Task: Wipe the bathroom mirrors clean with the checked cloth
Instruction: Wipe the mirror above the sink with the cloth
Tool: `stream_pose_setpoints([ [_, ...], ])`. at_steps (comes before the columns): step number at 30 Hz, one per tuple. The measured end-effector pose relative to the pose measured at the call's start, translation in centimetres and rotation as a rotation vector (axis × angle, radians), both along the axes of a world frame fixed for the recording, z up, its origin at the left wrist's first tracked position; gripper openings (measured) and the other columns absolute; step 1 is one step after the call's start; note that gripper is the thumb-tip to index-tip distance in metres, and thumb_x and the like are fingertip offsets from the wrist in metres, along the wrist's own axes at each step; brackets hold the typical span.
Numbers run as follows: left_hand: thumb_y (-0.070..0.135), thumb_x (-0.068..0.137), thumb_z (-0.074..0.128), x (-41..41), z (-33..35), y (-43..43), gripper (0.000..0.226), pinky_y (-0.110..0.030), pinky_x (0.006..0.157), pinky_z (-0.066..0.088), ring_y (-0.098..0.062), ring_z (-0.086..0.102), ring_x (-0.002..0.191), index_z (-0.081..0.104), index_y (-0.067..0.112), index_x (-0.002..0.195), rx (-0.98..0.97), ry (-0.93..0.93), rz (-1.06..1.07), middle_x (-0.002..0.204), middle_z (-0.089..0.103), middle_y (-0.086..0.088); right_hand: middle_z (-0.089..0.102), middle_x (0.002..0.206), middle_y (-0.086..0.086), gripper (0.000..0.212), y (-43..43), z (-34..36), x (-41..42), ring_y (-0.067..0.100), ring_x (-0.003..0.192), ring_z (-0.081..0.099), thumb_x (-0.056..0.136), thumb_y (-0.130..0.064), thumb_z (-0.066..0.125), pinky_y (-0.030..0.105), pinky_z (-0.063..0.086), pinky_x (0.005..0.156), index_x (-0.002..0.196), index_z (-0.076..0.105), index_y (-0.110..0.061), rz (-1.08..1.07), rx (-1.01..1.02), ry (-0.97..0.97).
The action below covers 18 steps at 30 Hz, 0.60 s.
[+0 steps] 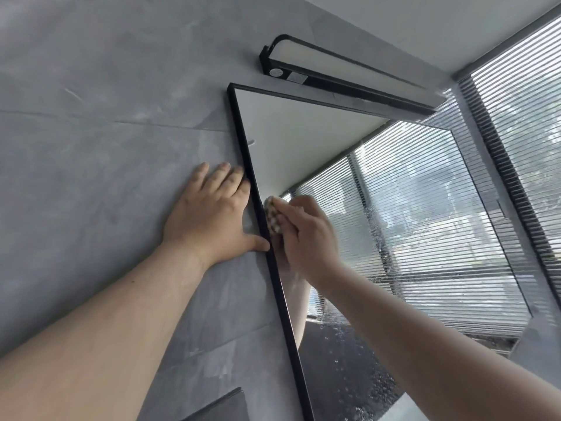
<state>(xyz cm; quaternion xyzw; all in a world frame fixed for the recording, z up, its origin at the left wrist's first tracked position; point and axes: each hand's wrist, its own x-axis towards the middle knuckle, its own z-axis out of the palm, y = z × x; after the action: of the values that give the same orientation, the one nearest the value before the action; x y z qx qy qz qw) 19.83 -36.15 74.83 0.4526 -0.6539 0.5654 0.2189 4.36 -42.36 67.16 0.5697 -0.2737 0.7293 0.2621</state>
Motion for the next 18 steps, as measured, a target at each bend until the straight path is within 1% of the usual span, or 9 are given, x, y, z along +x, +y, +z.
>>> stream_pose_setpoints([
  [3,0.094,0.063,0.043,0.0,0.0,0.0,0.122,-0.045,0.124,0.000,-0.022,0.008,0.153,0.028,0.015,0.155,0.000,0.007,-0.006,0.165,0.019,-0.005,0.058,0.104,-0.006,0.031,-0.6,2.8,-1.6,0.011,0.091,0.055,0.097,-0.023,0.053,0.025,0.043,0.077,0.122,0.071,-0.027,0.028,0.087,-0.106],
  [6,0.095,0.064,0.039,0.0,0.0,-0.1,0.122,-0.045,0.124,-0.001,-0.022,0.007,0.153,0.026,0.015,0.156,-0.002,-0.003,0.002,0.165,0.018,-0.004,0.053,0.099,-0.009,0.031,-1.9,4.8,-5.4,0.007,0.088,0.051,0.098,-0.017,0.053,0.019,0.038,0.069,0.122,0.071,-0.024,0.042,0.192,-0.312],
  [7,0.095,0.064,0.038,0.0,0.0,-0.1,0.122,-0.045,0.124,0.000,-0.022,0.008,0.153,0.026,0.015,0.155,-0.007,-0.003,0.000,0.165,0.018,-0.004,0.052,0.098,-0.008,0.033,-2.6,5.1,-6.7,0.008,0.088,0.052,0.097,-0.017,0.051,0.018,0.037,0.069,0.122,0.071,-0.025,0.035,0.226,-0.374],
  [9,0.095,0.062,0.036,0.0,0.0,-0.1,0.123,-0.046,0.124,0.001,-0.022,0.010,0.153,0.028,0.015,0.155,-0.017,-0.002,-0.006,0.164,0.021,-0.004,0.052,0.098,-0.006,0.033,-3.7,5.3,-8.4,0.013,0.092,0.056,0.096,-0.021,0.050,0.023,0.041,0.077,0.121,0.071,-0.027,0.033,0.253,-0.460],
  [11,0.095,0.060,0.034,0.0,0.0,-0.1,0.124,-0.046,0.124,0.003,-0.022,0.012,0.153,0.030,0.015,0.154,-0.022,-0.005,-0.004,0.164,0.023,-0.005,0.052,0.098,-0.006,0.031,-4.0,5.3,-8.6,0.015,0.094,0.057,0.098,-0.026,0.050,0.029,0.045,0.081,0.121,0.071,-0.028,0.048,0.259,-0.496],
  [14,0.095,0.058,0.035,0.1,0.1,-0.2,0.124,-0.047,0.124,0.006,-0.023,0.017,0.152,0.036,0.013,0.152,-0.035,-0.005,-0.014,0.162,0.028,-0.006,0.054,0.100,-0.009,0.028,-3.1,5.0,-7.0,0.010,0.093,0.055,0.099,-0.027,0.051,0.028,0.043,0.077,0.118,0.072,-0.027,0.076,0.216,-0.426],
  [16,0.095,0.058,0.036,0.1,0.2,-0.3,0.124,-0.047,0.124,0.006,-0.023,0.019,0.151,0.037,0.013,0.151,-0.039,-0.008,-0.010,0.161,0.030,-0.006,0.056,0.100,-0.010,0.026,-2.2,4.7,-5.3,0.009,0.093,0.056,0.098,-0.027,0.055,0.029,0.045,0.077,0.116,0.073,-0.027,0.099,0.158,-0.305],
  [18,0.095,0.058,0.040,0.2,0.1,-0.5,0.123,-0.047,0.124,0.007,-0.024,0.020,0.151,0.038,0.013,0.150,-0.041,-0.009,-0.014,0.161,0.031,-0.006,0.057,0.098,-0.010,0.025,-1.2,4.3,-3.4,0.012,0.093,0.057,0.096,-0.025,0.058,0.029,0.047,0.080,0.116,0.074,-0.028,0.088,0.103,-0.164],
])
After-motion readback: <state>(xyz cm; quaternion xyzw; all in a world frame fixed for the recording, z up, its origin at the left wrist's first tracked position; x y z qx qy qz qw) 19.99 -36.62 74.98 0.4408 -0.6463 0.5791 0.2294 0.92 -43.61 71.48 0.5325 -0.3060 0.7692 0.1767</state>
